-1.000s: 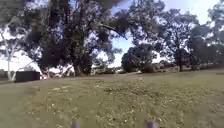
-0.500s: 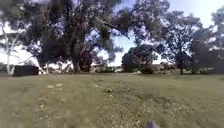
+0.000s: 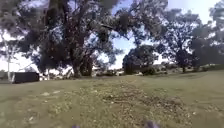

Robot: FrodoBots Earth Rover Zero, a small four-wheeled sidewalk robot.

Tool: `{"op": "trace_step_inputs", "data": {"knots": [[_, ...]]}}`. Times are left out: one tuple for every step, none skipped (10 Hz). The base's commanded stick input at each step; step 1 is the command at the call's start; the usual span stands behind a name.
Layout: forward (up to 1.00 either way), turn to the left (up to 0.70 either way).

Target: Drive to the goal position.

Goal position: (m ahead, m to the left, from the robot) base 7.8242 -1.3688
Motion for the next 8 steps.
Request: {"op": "trace_step_inputs", "data": {"knots": [[0.70, 0.00], [0.70, 0.00], [0.70, 0.00], [0.70, 0.00], [0.70, 0.00], [0.70, 0.00], [0.70, -0.14], [0.70, -0.29]]}}
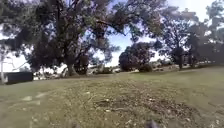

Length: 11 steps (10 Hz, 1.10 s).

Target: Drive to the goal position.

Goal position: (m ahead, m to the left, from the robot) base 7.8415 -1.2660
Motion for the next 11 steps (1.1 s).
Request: {"op": "trace_step_inputs", "data": {"knots": [[0.70, -0.33], [0.70, -0.32], [0.70, 0.00], [0.70, 0.00], [0.70, 0.00], [0.70, 0.00], [0.70, 0.00], [0.70, 0.00], [0.70, 0.00], [0.70, 0.00], [0.70, 0.00]]}}
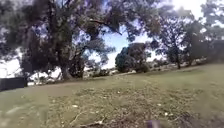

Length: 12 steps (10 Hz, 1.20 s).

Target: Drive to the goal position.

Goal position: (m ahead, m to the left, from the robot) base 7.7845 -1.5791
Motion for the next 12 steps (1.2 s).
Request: {"op": "trace_step_inputs", "data": {"knots": [[0.70, -0.01], [0.70, -0.03], [0.70, -0.16], [0.70, -0.32], [0.70, -0.33], [0.70, -0.33], [0.70, -0.33], [0.70, -0.30], [0.70, -0.18], [0.70, -0.04], [0.70, -0.01], [0.70, 0.00]]}}
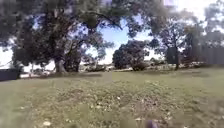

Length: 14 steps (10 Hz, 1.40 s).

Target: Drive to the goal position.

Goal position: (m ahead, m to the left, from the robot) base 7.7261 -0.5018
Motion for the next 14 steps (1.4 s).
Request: {"op": "trace_step_inputs", "data": {"knots": [[0.70, 0.00], [0.70, 0.00], [0.70, 0.00], [0.70, 0.00], [0.70, 0.00], [0.70, 0.00], [0.70, 0.00], [0.70, 0.00], [0.70, 0.00], [0.70, 0.00], [0.70, -0.03], [0.70, -0.04], [0.70, -0.02], [0.70, 0.00]]}}
